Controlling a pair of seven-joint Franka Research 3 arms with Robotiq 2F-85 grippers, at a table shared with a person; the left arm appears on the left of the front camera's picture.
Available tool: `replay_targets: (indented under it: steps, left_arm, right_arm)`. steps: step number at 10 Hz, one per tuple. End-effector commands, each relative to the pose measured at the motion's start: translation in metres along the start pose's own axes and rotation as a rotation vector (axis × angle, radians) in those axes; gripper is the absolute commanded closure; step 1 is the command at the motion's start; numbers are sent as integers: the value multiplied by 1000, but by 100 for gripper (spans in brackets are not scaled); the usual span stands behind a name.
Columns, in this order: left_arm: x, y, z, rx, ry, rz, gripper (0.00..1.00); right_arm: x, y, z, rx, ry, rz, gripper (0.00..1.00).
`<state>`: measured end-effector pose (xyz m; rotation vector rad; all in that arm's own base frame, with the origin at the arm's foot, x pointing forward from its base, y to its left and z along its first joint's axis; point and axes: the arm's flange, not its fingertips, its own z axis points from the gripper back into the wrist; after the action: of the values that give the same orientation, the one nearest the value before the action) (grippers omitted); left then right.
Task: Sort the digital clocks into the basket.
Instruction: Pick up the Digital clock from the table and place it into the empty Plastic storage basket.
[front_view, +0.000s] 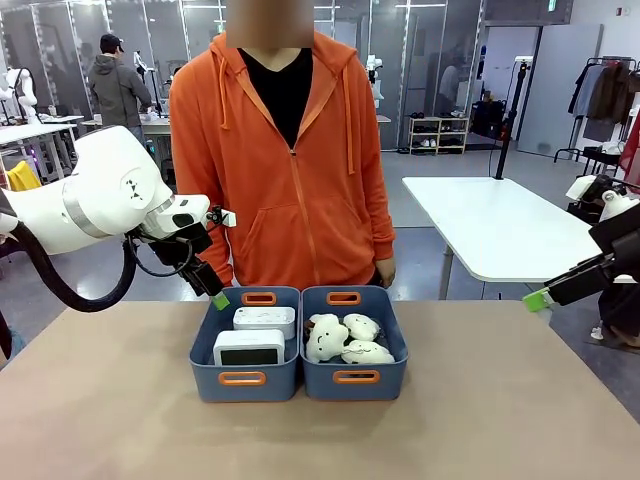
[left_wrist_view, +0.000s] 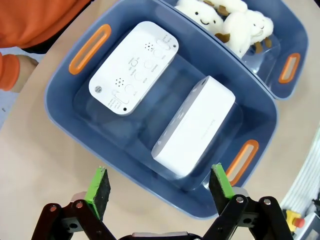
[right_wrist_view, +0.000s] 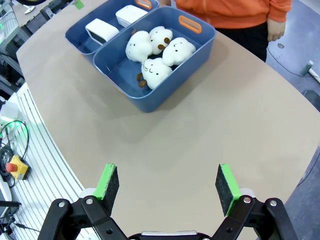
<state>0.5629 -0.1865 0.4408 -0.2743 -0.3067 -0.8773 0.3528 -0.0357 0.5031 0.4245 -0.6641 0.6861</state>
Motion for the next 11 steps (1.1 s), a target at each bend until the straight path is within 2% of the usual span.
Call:
replay_targets:
  steps: [1,2,4,6,7,9,10,11]
  left_arm:
    - [2,2,0,0,-2,0,0]
    - [0,0,0,0,0,0,0]
    - [-12,16,81,-190,44,50,0]
    - [-46,26,170,-283,-111,53,0]
    - [-73,15,200,-244,-141,-11,0]
    - [-131,-2,254,-123,-306,-67,0]
    - [-151,-16,266,-62,-367,-84,0]
    - [-159,-23,260,-46,-415,-82,0]
  right_arm:
    - [-1,1,2,0,8,-4,2]
    - [-1,1,2,0,8,-4,2]
    - [-1,1,2,0,8,-4,2]
    - [-1,1,2,0,8,-4,2]
    - [-1,1,2,0,8,-4,2]
    - [-1,1,2,0,8,-4,2]
    - [-1,1,2,0,8,-4,2]
    - [-1,1,2,0,8,-4,2]
